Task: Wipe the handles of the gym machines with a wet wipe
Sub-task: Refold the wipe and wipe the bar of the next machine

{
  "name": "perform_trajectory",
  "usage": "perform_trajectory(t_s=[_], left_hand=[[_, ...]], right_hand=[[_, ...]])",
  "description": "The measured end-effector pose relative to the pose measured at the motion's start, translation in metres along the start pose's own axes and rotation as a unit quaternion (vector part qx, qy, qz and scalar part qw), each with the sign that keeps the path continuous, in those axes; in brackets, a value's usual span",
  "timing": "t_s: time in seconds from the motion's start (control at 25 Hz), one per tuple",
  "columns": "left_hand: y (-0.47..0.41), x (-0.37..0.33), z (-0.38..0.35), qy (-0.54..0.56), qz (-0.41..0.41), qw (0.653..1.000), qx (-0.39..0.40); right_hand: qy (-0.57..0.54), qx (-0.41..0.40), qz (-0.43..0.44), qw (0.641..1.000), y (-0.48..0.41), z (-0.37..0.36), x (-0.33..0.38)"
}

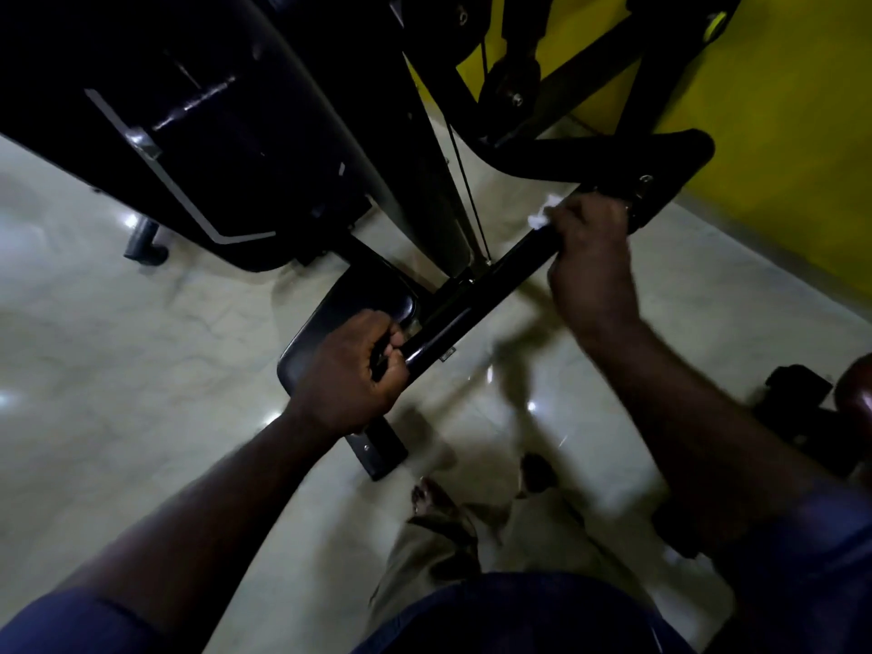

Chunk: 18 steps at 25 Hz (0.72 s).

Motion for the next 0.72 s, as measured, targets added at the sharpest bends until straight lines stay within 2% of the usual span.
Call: perform_trajectory(t_s=[0.12,0.2,0.32,0.4,0.44,0.48,0.56,0.6,0.64,0.72], left_hand=[[-0.001,-0.001,0.001,-0.001,-0.009,1.000,-0.001],[-0.001,0.000,-0.001,0.007,-0.005,1.000,0.001],[0.000,0.004,-0.002,0.010,0.006,1.000,-0.001],[0.000,0.007,-0.003,0.015,0.012,1.000,0.000],[-0.001,0.007,-0.003,0.015,0.008,1.000,0.000],[-0.002,0.006,-0.003,0.013,0.003,1.000,-0.002],[-0.003,0.005,-0.001,0.010,-0.005,1.000,-0.006],[-0.003,0.006,-0.002,0.007,-0.009,1.000,-0.009],[-0.003,0.009,-0.003,0.007,-0.008,1.000,-0.012],[-0.005,0.016,-0.006,0.027,-0.003,1.000,-0.015]], right_hand=[[-0.089,0.041,0.036,0.995,0.069,-0.006,0.038],[-0.111,0.035,0.052,0.992,0.070,-0.006,0.026],[-0.123,-0.062,-0.063,0.989,0.026,-0.002,-0.015],[-0.177,-0.124,-0.220,0.951,0.033,-0.005,-0.003],[-0.236,-0.143,-0.326,0.904,0.052,-0.013,0.010],[-0.319,-0.146,-0.422,0.836,0.074,-0.024,0.027],[-0.478,-0.155,-0.564,0.655,0.093,-0.041,0.043],[-0.504,-0.154,-0.611,0.590,0.087,-0.043,0.034],[-0.528,-0.148,-0.633,0.546,0.076,-0.042,0.021],[-0.582,-0.144,-0.633,0.489,0.043,-0.048,-0.004]])
Point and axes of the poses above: each hand's wrist, its own y-axis away from the middle knuckle, its own z-axis out of the back of the hand, x = y × z, the point moved 6 cm from there along -y, towards the middle knuckle, and after that the axes turned 12 degrees about -x, right-handed, at the moved point
